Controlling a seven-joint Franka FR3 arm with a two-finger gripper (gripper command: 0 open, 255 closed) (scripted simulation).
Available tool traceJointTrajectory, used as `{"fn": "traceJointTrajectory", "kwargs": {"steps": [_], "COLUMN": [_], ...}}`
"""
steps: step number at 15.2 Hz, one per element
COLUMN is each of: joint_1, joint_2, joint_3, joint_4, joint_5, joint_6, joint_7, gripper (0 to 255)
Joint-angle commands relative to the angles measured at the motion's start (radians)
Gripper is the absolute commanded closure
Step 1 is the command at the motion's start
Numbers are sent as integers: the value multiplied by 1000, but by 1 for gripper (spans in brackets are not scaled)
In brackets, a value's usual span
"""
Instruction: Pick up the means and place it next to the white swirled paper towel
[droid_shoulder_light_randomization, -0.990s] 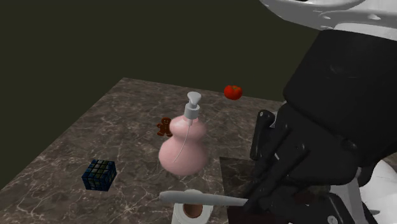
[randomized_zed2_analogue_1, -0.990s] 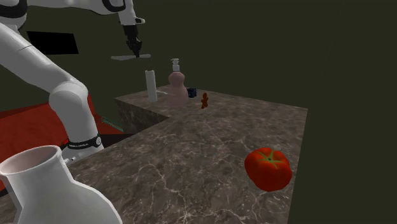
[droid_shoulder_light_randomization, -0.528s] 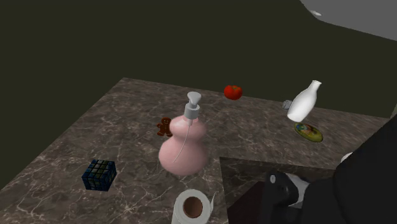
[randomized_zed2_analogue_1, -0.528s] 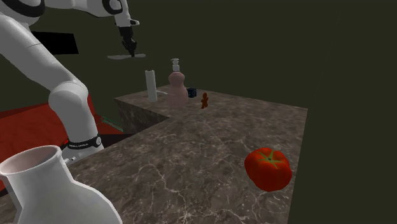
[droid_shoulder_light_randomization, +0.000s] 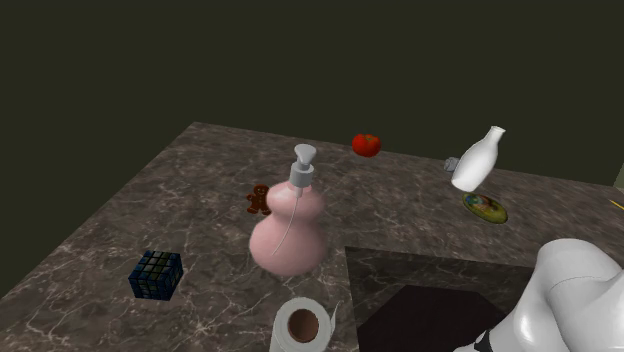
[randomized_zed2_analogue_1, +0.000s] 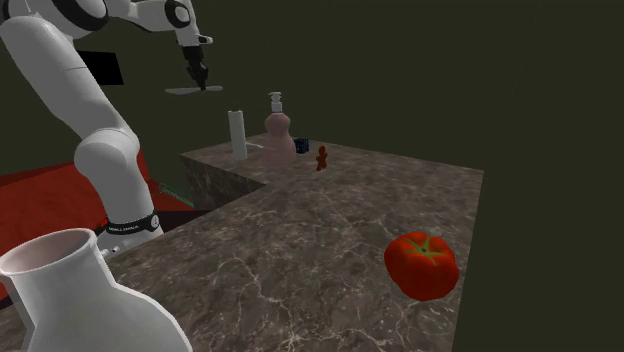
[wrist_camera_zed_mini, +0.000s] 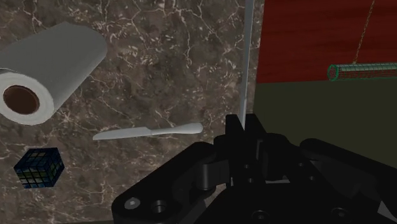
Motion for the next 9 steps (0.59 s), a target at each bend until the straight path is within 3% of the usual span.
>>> {"fn": "traceJointTrajectory", "kwargs": {"steps": [1, 9], "joint_1": [1, 12], "joint_2": [1, -18], "joint_3": [6, 9], "joint_4": [-23, -142], "joint_5": [1, 20], "joint_6": [25, 131], "joint_7": [4, -8], "gripper": [255, 255]}}
